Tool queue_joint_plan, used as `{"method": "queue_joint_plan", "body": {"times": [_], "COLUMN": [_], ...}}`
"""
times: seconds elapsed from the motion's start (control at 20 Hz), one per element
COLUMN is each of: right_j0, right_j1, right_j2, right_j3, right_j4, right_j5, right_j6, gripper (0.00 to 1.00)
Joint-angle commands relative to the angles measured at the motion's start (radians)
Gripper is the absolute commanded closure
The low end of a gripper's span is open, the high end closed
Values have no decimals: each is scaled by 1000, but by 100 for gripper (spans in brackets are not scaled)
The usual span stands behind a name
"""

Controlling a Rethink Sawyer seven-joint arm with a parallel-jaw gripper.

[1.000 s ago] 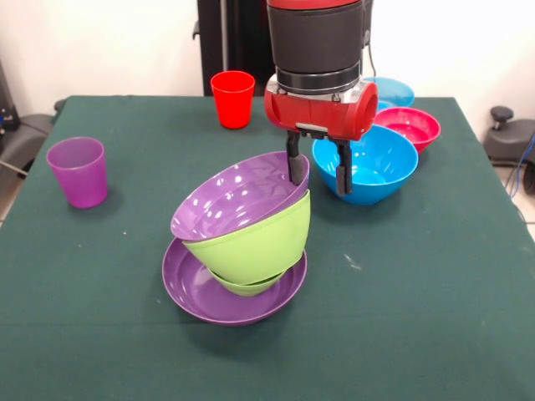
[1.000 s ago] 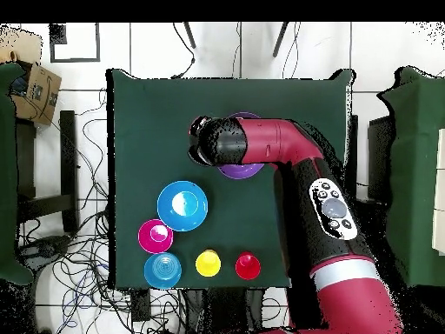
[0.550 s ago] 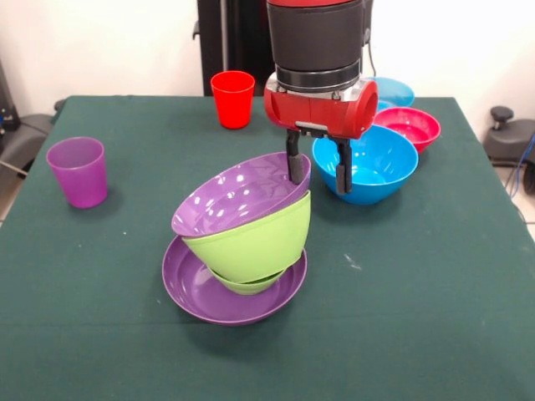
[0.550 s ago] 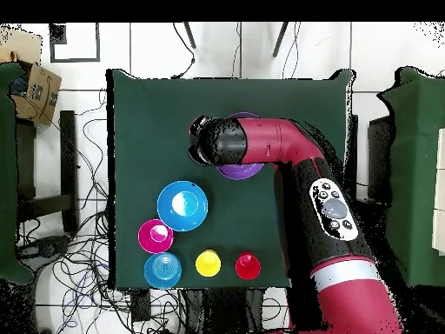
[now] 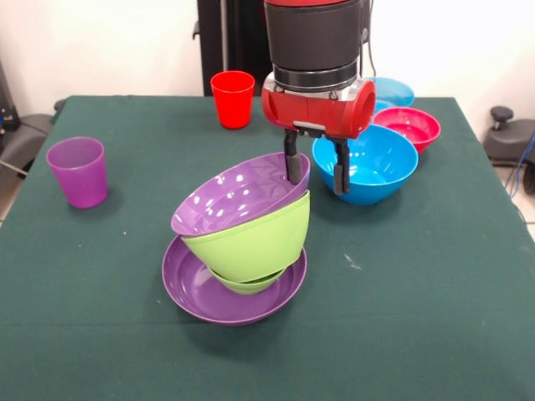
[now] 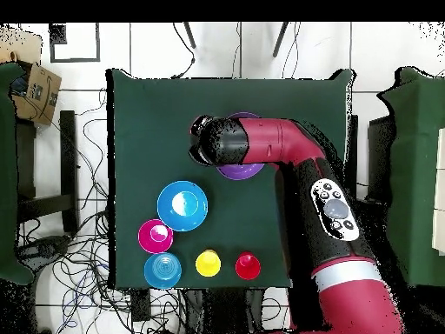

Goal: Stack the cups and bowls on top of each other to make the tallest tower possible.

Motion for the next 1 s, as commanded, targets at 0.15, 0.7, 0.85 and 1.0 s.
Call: {"method": "queue_joint_plan", "body": {"times": [0.15,0.7,0.85,1.0], "right_j0": [-4,-4,-8,-17], "right_j1": [17,-2,-16,-30], "right_j2": [24,23,26,28], "right_j3": [7,9,23,33], "right_j4": [-48,-43,-38,-36], "right_j5": [49,71,76,84], "right_j6": [-125,-129,-132,-143], "gripper": [0,0,0,0]}}
